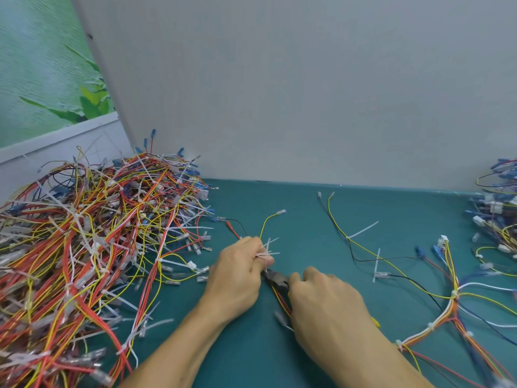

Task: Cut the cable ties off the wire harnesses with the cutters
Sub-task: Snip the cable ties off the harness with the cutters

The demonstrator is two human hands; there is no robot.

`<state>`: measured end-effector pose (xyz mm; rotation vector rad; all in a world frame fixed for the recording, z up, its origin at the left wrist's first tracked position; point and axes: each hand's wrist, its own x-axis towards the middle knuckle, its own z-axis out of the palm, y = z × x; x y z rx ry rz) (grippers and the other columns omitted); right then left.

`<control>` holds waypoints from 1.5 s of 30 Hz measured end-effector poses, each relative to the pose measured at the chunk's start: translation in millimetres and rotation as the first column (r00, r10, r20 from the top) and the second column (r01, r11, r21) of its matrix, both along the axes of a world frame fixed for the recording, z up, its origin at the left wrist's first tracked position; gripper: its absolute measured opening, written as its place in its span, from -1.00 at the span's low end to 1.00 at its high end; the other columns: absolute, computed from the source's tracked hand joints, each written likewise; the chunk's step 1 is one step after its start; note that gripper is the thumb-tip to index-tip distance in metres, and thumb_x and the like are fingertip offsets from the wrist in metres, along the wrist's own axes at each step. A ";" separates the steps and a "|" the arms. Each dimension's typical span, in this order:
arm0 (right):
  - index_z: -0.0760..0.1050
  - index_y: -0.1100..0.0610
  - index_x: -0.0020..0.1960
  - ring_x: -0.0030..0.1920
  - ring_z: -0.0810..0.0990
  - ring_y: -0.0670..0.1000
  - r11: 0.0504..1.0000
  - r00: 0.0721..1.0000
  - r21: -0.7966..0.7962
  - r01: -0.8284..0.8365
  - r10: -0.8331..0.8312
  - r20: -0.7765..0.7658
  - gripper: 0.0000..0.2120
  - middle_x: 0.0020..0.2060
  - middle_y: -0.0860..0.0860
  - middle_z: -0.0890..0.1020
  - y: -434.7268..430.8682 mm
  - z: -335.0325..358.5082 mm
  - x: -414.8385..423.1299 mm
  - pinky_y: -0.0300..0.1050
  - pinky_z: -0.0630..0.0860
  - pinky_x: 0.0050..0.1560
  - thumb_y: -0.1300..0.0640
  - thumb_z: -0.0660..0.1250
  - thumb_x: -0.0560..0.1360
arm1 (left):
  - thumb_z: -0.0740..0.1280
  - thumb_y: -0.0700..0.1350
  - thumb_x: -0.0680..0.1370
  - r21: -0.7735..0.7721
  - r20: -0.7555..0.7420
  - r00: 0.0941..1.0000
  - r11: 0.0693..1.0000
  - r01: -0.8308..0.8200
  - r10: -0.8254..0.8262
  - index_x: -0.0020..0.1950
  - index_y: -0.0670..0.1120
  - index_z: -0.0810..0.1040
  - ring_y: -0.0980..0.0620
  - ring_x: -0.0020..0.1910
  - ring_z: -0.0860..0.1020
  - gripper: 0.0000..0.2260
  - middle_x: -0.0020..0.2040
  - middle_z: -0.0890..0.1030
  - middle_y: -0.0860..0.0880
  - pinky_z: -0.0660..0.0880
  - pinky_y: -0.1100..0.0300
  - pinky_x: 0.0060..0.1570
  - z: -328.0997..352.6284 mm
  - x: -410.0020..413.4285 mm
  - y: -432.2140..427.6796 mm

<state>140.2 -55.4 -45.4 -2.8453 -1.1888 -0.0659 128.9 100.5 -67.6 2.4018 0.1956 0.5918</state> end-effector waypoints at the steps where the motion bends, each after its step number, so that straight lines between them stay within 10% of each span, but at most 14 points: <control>1: 0.26 0.03 0.28 0.12 0.50 0.09 1.000 1.000 0.008 0.006 -0.006 -0.003 -0.61 -0.09 0.08 0.33 0.5 0.0 -0.4 -0.10 0.24 -0.15 -0.20 0.11 0.59 | 0.34 -0.20 0.53 -0.005 0.009 1.000 1.000 -0.005 0.005 -0.38 0.04 0.22 -0.02 -0.27 0.38 -0.60 -0.36 0.36 0.09 0.39 -0.01 -0.21 0.0 -0.2 -0.5; 11: 0.36 0.17 0.20 0.09 0.53 0.10 0.997 0.997 0.023 0.069 -0.069 0.016 -0.65 0.06 0.10 0.47 6.8 4.2 -8.3 -0.10 0.24 -0.19 -0.09 0.14 0.61 | 0.34 -0.17 0.54 -0.038 -0.015 1.000 0.999 -0.025 0.024 -0.31 -0.10 0.39 0.00 -0.26 0.43 -0.77 -0.31 0.49 0.02 0.29 0.16 -0.26 -2.1 0.7 2.0; 16: 0.48 0.21 -0.49 -0.66 0.41 0.08 0.985 0.987 0.081 0.152 -0.155 0.029 -0.48 -0.59 0.08 0.43 10.6 4.9 -17.4 -0.21 0.12 -0.52 0.01 0.70 -0.23 | 0.34 -0.16 0.54 -0.048 -0.017 0.999 0.998 -0.030 0.029 -0.26 -0.17 0.45 0.01 -0.27 0.42 -0.81 -0.30 0.52 0.00 0.29 0.19 -0.26 -1.0 0.8 3.3; 22: 0.46 0.24 -0.53 -0.69 0.39 0.05 0.982 0.984 0.061 0.178 -0.178 -0.006 -0.45 -0.63 0.07 0.41 10.2 -5.1 -16.1 -0.26 0.16 -0.62 0.02 0.69 -0.30 | 0.34 -0.14 0.54 -0.079 -0.054 0.998 0.996 -0.028 0.024 -0.28 -0.12 0.44 0.16 -0.37 0.37 -0.79 -0.38 0.48 0.04 0.28 0.33 -0.32 0.2 2.7 4.2; 26: 0.59 0.17 -0.24 -0.45 0.58 0.08 0.987 0.991 -0.093 0.132 -0.132 0.006 -0.57 -0.39 0.09 0.57 7.2 3.8 -16.7 -0.18 0.17 -0.45 -0.11 0.62 0.12 | 0.35 -0.15 0.54 -0.110 -0.084 0.996 0.993 -0.033 0.024 -0.30 -0.11 0.45 0.18 -0.42 0.37 -0.78 -0.49 0.43 0.11 0.28 0.33 -0.37 0.4 3.8 5.4; 30: 0.35 0.19 0.24 0.10 0.54 0.14 0.998 0.998 -0.008 0.066 -0.066 0.003 -0.73 0.08 0.11 0.48 7.0 -2.3 -6.3 -0.14 0.14 -0.39 0.05 0.11 0.64 | 0.36 -0.14 0.53 -0.140 -0.115 0.993 0.990 -0.024 0.008 -0.35 -0.03 0.43 0.21 -0.43 0.38 -0.74 -0.51 0.45 0.22 0.24 0.34 -0.40 0.3 4.6 6.1; 35: 0.33 0.10 0.05 -0.18 0.34 0.17 0.996 0.988 0.026 0.086 -0.082 -0.128 -0.79 -0.31 0.01 0.18 1.1 5.0 1.9 -0.13 0.04 -0.45 -0.05 0.10 0.60 | 0.39 -0.13 0.51 -0.289 -0.142 0.990 0.956 -0.053 0.011 -0.34 -0.09 0.50 0.13 -0.44 0.33 -0.77 -0.51 0.41 0.11 0.28 0.17 -0.32 1.0 7.4 11.1; 45: 0.09 0.05 -0.28 -0.22 0.29 0.16 0.994 0.981 -0.031 0.109 -0.112 -0.160 -0.67 -0.33 -0.01 0.18 -2.4 6.6 6.2 -0.10 0.09 -0.43 -0.02 0.13 0.58 | 0.39 -0.11 0.50 -0.340 -0.167 0.986 0.938 -0.068 0.011 -0.38 -0.06 0.47 0.14 -0.47 0.29 -0.73 -0.53 0.37 0.13 0.24 0.17 -0.33 0.9 8.9 12.6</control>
